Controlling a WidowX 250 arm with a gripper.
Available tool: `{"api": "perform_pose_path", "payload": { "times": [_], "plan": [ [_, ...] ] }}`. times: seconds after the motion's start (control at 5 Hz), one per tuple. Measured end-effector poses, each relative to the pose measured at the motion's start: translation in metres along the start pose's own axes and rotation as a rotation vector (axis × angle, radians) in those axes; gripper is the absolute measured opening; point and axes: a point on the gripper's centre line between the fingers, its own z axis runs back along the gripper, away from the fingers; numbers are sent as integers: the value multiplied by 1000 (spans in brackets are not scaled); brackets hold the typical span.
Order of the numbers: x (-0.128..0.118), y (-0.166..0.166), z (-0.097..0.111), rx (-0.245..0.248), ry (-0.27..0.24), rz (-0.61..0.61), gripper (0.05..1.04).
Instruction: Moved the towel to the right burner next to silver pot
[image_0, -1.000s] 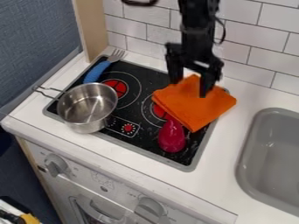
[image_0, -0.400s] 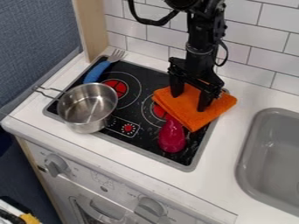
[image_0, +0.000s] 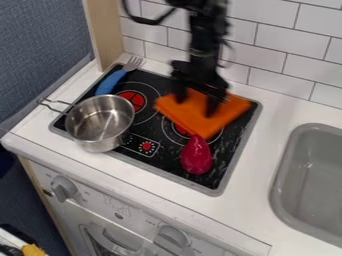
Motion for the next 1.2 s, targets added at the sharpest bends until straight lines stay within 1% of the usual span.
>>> {"api": "perform_pose_path", "payload": {
  "times": [0.2,0.4,0.6,0.8,1.0,1.2],
  "plan": [
    [-14,43,-5,9,30,111,1004],
    [-19,64,-5,15,37,151,1004],
    [-20,67,-7,-8,39,145,1003],
    [-15,62,-6,-43,32,122,1003],
    [-8,58,4,-82,31,83,1001],
    [-4,62,24,-75,12,68,1001]
  ]
}}
